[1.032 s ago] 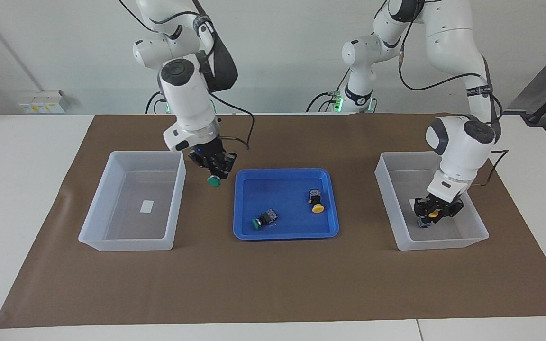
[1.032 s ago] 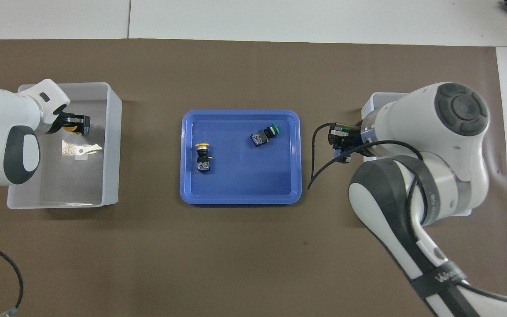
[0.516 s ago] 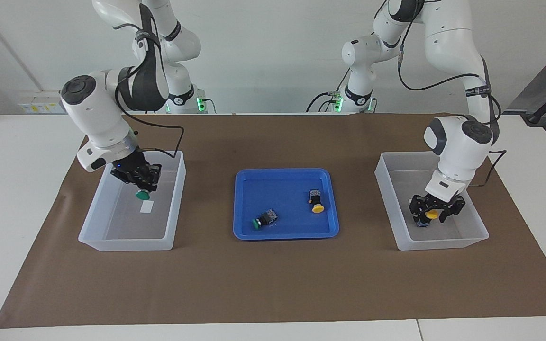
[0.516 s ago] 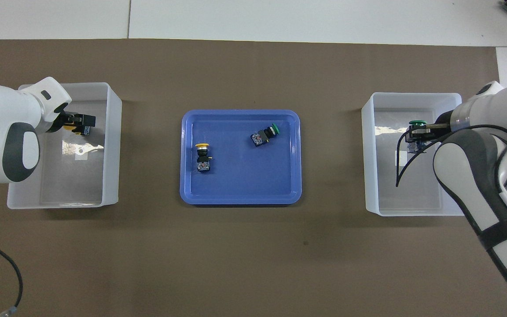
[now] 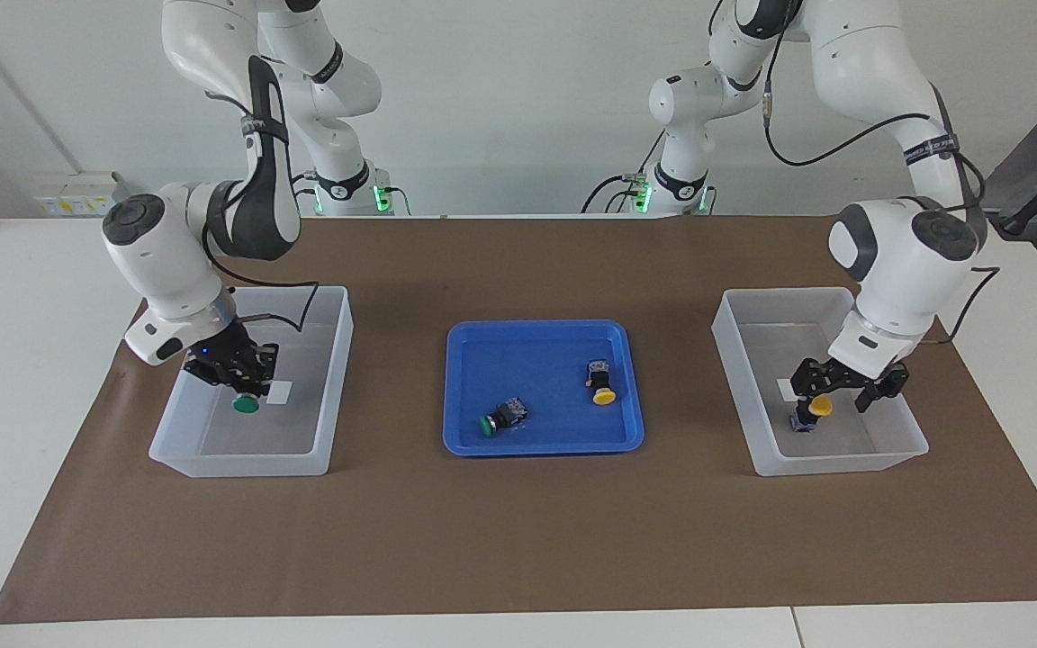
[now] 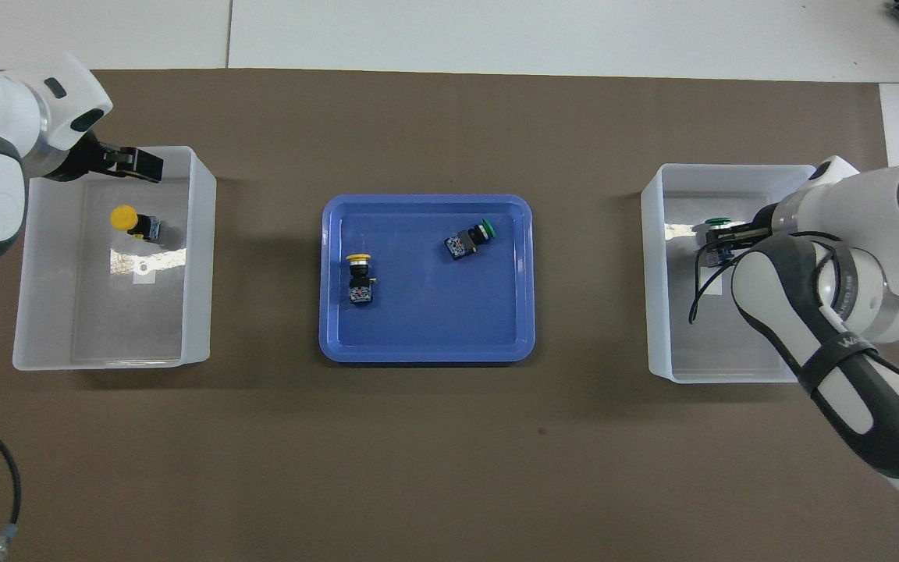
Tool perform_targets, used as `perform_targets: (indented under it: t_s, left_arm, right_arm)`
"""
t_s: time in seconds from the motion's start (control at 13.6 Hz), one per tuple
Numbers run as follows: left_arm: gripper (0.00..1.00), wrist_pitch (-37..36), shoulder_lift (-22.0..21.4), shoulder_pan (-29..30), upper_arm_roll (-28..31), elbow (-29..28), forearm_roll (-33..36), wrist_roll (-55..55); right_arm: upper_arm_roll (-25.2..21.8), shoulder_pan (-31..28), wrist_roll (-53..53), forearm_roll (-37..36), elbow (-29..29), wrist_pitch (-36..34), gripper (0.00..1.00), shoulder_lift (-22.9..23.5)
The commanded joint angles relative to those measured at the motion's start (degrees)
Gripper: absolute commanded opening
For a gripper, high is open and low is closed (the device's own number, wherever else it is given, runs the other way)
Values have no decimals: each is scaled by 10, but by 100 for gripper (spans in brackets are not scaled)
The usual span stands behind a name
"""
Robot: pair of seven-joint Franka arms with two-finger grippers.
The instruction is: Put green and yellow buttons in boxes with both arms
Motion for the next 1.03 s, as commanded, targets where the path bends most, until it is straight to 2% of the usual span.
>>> perform_targets:
  t_s: [0.0,0.15,0.22,0.37,0.52,0.59,0.74,0.96]
  left_arm:
    - [96,-3,0,-64,7,-9,3,-94]
    - [95,26,-11,-99,7,-43,3,-142]
    - [95,64,-23,-120,7,-85,3,-168]
    - [90,130,-19,-156,8,-139,3,-231]
    - [85,151,-12,-178,8,-161,4,-262]
    - [75,153,-3,-188,9,-165,4,-273]
    - [74,182,8,-205,9,-183,6,-297]
    - [68,234,11,-211,9,-219,7,-304]
  right_arm:
    - [9,-12,-2,-6,-3,-6,100,-16]
    - [14,-2,62,-3,10,-34,100,-37]
    - [14,13,114,-3,30,-62,100,-42]
    - [14,36,207,-2,64,-106,100,-44]
    - [14,65,290,1,78,-125,100,-44]
    - [15,82,329,1,80,-124,100,-44]
    - [15,114,395,5,81,-113,100,-42]
    - [16,158,481,49,89,-87,100,-28]
